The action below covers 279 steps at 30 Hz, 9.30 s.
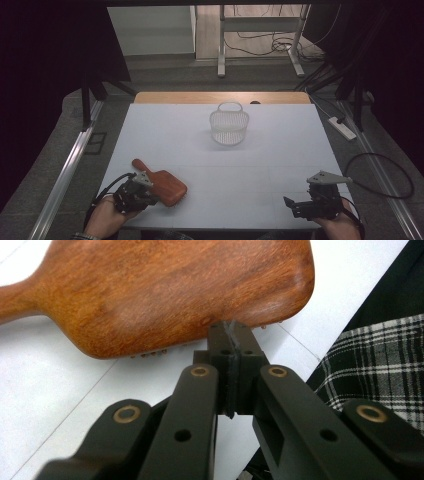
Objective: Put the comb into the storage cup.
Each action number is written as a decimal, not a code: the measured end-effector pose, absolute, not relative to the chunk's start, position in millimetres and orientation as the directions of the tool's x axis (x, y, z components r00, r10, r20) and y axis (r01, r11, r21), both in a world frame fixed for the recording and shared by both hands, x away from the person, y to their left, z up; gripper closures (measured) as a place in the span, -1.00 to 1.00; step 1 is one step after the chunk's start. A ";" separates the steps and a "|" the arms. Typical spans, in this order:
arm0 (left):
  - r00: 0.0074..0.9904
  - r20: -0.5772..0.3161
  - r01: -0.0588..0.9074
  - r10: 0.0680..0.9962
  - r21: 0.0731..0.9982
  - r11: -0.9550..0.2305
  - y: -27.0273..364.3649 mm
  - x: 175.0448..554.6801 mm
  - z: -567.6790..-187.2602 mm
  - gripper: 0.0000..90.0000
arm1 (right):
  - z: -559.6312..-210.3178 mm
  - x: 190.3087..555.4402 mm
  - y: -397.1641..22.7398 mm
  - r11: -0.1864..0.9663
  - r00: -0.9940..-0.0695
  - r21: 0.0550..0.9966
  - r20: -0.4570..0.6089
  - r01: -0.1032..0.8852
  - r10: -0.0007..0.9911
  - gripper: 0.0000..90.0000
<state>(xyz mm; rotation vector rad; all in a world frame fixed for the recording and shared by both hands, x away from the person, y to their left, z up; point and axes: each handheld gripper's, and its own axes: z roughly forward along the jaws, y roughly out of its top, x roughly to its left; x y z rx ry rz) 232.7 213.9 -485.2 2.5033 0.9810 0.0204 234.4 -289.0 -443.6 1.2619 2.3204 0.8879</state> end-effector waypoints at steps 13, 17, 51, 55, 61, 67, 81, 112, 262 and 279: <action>0.733 -0.163 0.669 0.660 0.348 -0.656 210.5 240.3 -490.5 0.98 | -443.7 234.6 -288.5 0.410 -0.540 0.666 -0.013 0.623 0.842 -1.00; 0.738 -0.174 0.665 0.652 0.351 -0.659 206.9 244.7 -491.9 0.98 | -443.9 234.9 -288.3 0.408 -0.539 0.665 -0.011 0.625 0.842 -1.00; 0.740 -0.230 0.668 0.632 0.364 -0.649 152.9 303.3 -499.2 0.98 | -444.7 235.8 -287.9 0.417 -0.546 0.656 -0.010 0.629 0.838 -0.99; 0.740 -0.240 0.669 0.628 0.360 -0.650 151.7 302.7 -500.2 0.98 | -444.6 235.7 -288.1 0.417 -0.545 0.656 -0.010 0.629 0.838 -0.99; 0.739 -0.247 0.668 0.626 0.390 -0.634 154.7 300.7 -493.3 0.98 | -444.5 235.5 -287.9 0.418 -0.547 0.658 -0.011 0.627 0.837 -0.99; 0.739 -0.215 0.657 0.638 0.440 -0.613 160.3 297.4 -478.2 0.98 | -444.5 235.5 -288.0 0.418 -0.546 0.658 -0.011 0.627 0.837 -0.99; 0.692 -0.149 0.678 0.707 0.470 -0.565 176.6 292.2 -465.4 0.53 | -444.5 235.4 -287.6 0.418 -0.546 0.658 -0.014 0.626 0.838 -0.99; 0.558 -0.170 0.757 0.813 0.507 -0.413 236.2 256.3 -471.2 -1.00 | -443.7 234.2 -286.5 0.434 -0.570 0.667 -0.017 0.606 0.822 -0.99; 0.737 -0.225 0.569 0.637 0.715 -0.406 170.3 261.0 -451.9 0.61 | -427.5 241.9 -272.1 0.376 -0.709 0.802 0.083 0.465 0.701 -1.00; 0.754 -0.227 0.552 0.617 0.729 -0.406 160.3 265.6 -448.7 0.61 | -419.8 267.9 -248.5 0.335 -0.729 0.803 0.171 0.493 0.663 -1.00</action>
